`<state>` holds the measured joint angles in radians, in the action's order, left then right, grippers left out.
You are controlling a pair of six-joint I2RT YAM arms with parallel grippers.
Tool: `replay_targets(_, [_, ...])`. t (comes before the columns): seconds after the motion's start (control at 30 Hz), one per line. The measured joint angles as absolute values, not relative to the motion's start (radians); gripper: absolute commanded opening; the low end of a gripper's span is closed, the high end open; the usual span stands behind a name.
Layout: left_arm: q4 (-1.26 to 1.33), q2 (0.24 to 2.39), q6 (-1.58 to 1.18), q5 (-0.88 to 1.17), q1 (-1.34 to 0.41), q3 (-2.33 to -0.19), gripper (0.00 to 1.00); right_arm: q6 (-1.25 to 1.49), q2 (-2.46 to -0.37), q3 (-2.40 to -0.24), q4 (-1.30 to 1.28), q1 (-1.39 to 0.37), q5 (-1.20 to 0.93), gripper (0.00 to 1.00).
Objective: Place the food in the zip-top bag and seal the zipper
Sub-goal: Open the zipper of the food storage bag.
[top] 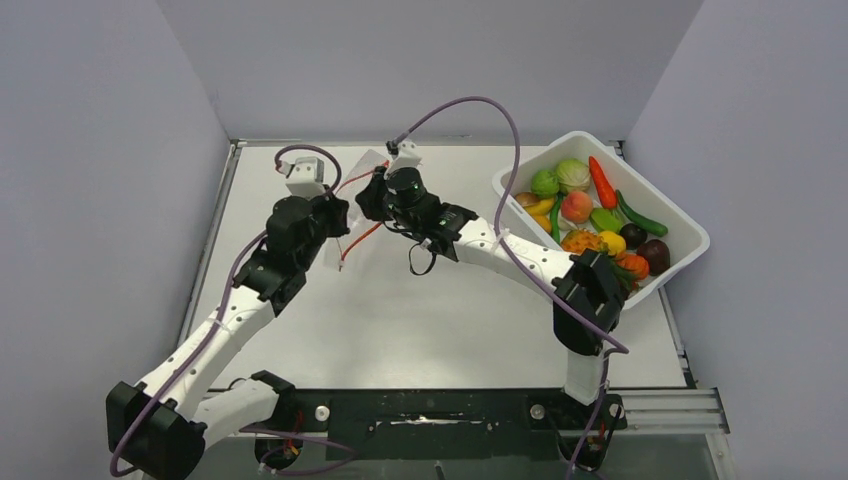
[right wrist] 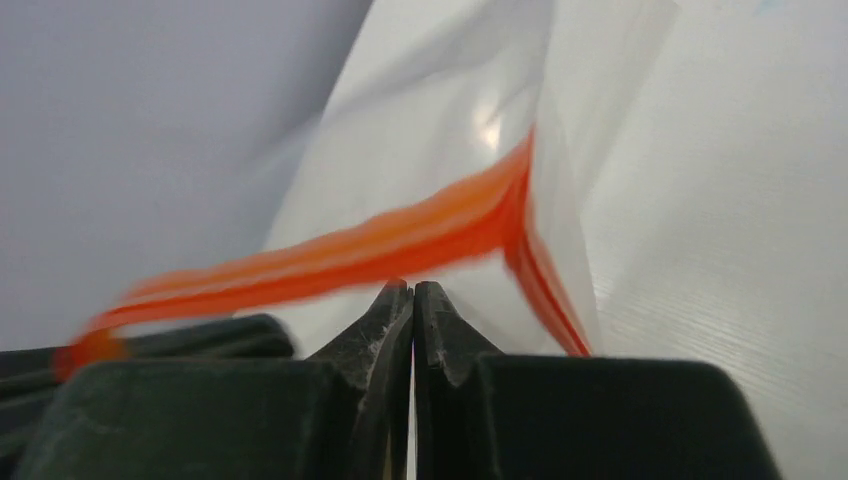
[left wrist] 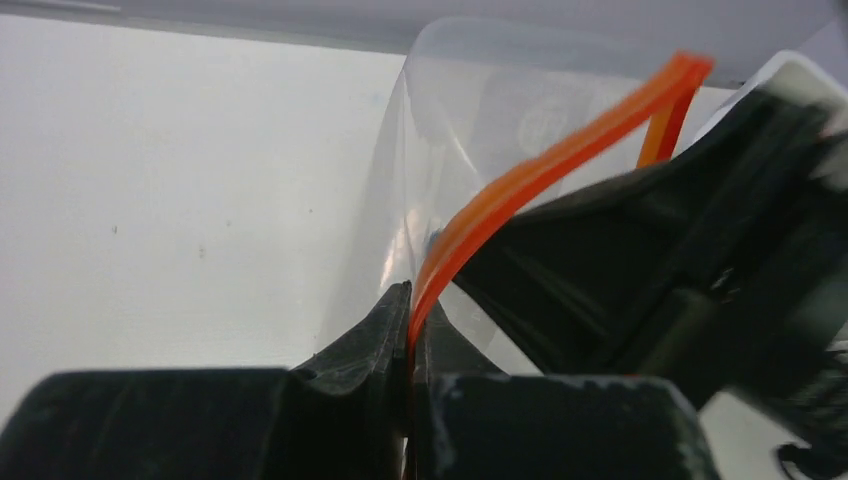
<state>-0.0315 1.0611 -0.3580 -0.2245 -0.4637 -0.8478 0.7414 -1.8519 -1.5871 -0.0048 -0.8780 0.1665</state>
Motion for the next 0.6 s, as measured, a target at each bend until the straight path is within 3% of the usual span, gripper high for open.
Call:
replay_targets(0.23, [-0.078,1.035,-0.384,-0.203,-0.461,-1.014,0.00,0.730,-1.859,-1.448,0.023,-0.869,0.235,0.00])
replay_targets(0.6, [-0.196,1.096,-0.455,-0.049,-0.432,-1.110,0.00,0.496,-1.728,-1.174,0.419,-0.898,0.139,0.00])
